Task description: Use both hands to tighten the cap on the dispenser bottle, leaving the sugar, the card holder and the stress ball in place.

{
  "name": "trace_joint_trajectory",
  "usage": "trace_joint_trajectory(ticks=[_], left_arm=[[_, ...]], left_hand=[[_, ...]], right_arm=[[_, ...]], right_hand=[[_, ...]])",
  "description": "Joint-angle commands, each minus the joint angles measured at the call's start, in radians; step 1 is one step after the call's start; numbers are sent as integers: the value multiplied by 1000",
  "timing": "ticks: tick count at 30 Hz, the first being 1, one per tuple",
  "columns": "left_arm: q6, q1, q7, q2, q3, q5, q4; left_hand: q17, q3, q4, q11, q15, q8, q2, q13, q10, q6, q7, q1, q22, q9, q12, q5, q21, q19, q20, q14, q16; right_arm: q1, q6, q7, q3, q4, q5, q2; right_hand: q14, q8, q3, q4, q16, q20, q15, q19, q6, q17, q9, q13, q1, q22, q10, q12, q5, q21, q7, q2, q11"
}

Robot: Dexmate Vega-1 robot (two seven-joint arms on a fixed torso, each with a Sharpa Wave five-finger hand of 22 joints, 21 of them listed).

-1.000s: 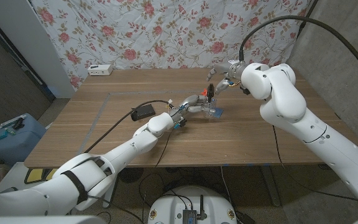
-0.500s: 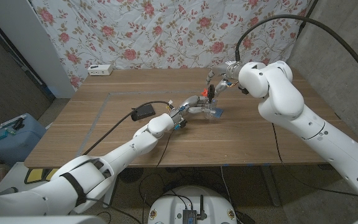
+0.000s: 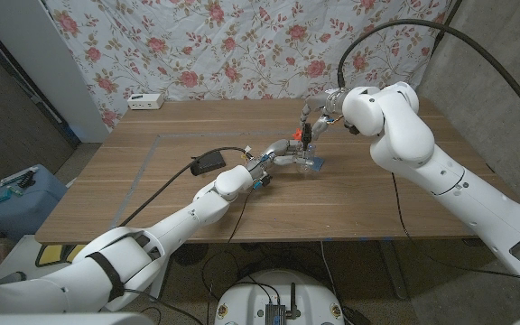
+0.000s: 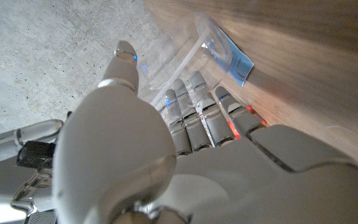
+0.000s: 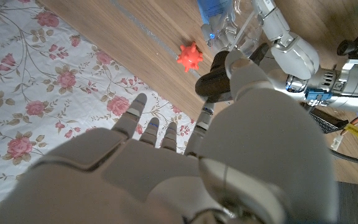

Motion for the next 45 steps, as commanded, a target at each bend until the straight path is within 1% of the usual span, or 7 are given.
trace_joint_trajectory(ticks=[1,14,17,22,34,42,45], left_arm=[[-13,-10,-6,-10,1,-1,26],[-22,-14,-10,-16,3,-2,42],[-23,-16,-9,-17,3,-1,47],[-26,-19,-11,-18,5,1,51],[-34,-26,-11,-21,7,6,62],[-35,-27,-11,-22,8,7,67],[-34,-27,-11,-22,8,6,67]], left_hand=[[3,50,45,-3,-83,5,97,3,11,97,-27,-41,2,4,-1,-4,-1,-2,-92,9,4],[4,51,44,-4,-83,6,98,5,11,100,-28,-41,2,4,-2,-4,-1,-2,-92,10,5],[4,51,44,-4,-83,5,98,5,11,99,-27,-41,2,4,-2,-4,-1,-3,-91,10,5],[4,51,43,-4,-84,4,98,5,12,99,-27,-40,2,5,-2,-4,-1,-3,-92,10,5],[3,52,43,-5,-83,4,97,7,13,100,-29,-41,2,5,-3,-4,-1,-3,-93,9,4],[3,52,43,-4,-83,3,97,7,13,100,-29,-40,2,5,-4,-4,-1,-3,-93,9,4],[3,52,42,-4,-83,3,97,8,13,100,-29,-40,2,5,-5,-4,-1,-3,-93,9,5]], right_arm=[[30,-16,54,-11,24,-5,23],[42,-60,61,-2,35,52,27],[49,-69,59,-7,39,61,24],[57,-82,44,-11,47,89,19],[92,-124,26,-44,64,127,9],[117,-162,45,-83,69,93,8],[122,-169,51,-92,69,83,10]], right_hand=[[-12,4,1,8,4,0,4,-2,13,4,1,4,-10,2,-7,5,4,2,3,1,1],[-14,3,-7,18,7,-3,10,-1,20,5,-2,4,-29,2,-9,8,2,3,4,3,18],[-17,3,-13,25,9,-4,13,-1,26,6,-3,4,-43,2,-8,10,-1,4,5,4,29],[-16,5,-19,32,11,-4,15,1,37,6,-4,4,-59,2,-7,12,-4,5,6,4,34],[-8,17,-46,57,18,-7,20,10,88,7,-7,4,-120,2,14,22,-16,7,8,0,46],[1,14,-78,84,24,-5,23,15,116,8,-13,3,-196,2,42,30,-30,7,11,-14,62],[5,13,-83,90,26,-4,23,17,120,8,-14,3,-210,2,44,30,-32,8,11,-15,63]])
